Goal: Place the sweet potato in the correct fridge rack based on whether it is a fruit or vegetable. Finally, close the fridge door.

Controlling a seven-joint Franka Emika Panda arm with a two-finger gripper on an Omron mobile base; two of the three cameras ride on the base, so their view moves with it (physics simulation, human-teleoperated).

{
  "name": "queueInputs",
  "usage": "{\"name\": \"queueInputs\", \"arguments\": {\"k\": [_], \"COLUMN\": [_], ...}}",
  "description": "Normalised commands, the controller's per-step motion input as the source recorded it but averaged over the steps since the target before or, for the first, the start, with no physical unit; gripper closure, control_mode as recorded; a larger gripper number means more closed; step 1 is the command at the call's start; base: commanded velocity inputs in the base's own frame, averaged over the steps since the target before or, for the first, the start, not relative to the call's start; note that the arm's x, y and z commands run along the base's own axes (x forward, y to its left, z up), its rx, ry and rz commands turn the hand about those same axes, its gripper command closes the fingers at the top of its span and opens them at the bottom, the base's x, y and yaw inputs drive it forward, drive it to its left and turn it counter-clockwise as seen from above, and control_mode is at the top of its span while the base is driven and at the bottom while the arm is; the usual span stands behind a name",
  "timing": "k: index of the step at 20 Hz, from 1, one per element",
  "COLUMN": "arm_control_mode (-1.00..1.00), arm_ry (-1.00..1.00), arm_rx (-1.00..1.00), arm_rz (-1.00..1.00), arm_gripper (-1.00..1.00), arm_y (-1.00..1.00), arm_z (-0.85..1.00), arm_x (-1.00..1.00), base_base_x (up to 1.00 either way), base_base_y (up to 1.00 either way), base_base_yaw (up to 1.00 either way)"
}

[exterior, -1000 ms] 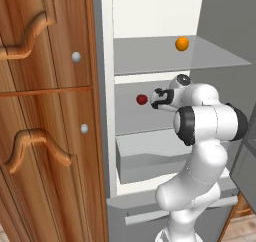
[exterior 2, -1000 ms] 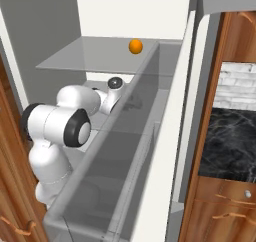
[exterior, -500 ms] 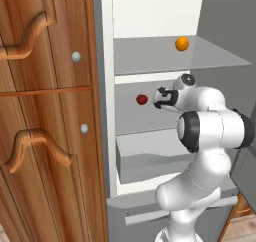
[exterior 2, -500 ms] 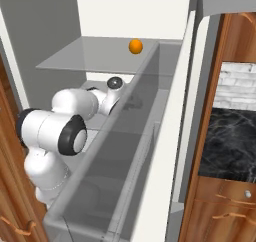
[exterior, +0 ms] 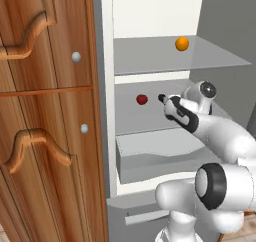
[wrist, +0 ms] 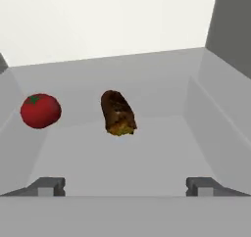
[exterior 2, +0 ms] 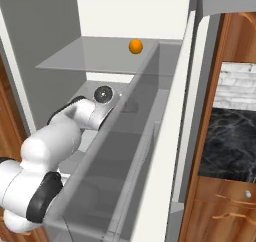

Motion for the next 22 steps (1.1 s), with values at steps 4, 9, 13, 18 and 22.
{"name": "queueInputs", "arguments": {"k": [4, 9, 13, 18, 22], "arm_control_mode": [-1.0, -1.0, -1.0, -1.0, -1.0], "arm_ry": [-0.12, 0.03, 0.14, 0.21, 0.26], "arm_rx": [0.0, 0.0, 0.0, 0.0, 0.0], "arm_rz": [-0.03, -0.07, -0.1, -0.04, 0.09], "arm_gripper": [-1.0, -1.0, -1.0, -1.0, -1.0], "arm_y": [0.01, 0.0, 0.01, 0.05, 0.16], "arm_z": [0.99, 1.0, 0.8, 0.25, -0.19], "arm_x": [-1.0, -1.0, -1.0, -1.0, -0.97], "base_base_x": [0.0, 0.0, 0.0, 0.0, 0.0], "base_base_y": [0.0, 0.0, 0.0, 0.0, 0.0], "base_base_yaw": [0.0, 0.0, 0.0, 0.0, 0.0]}}
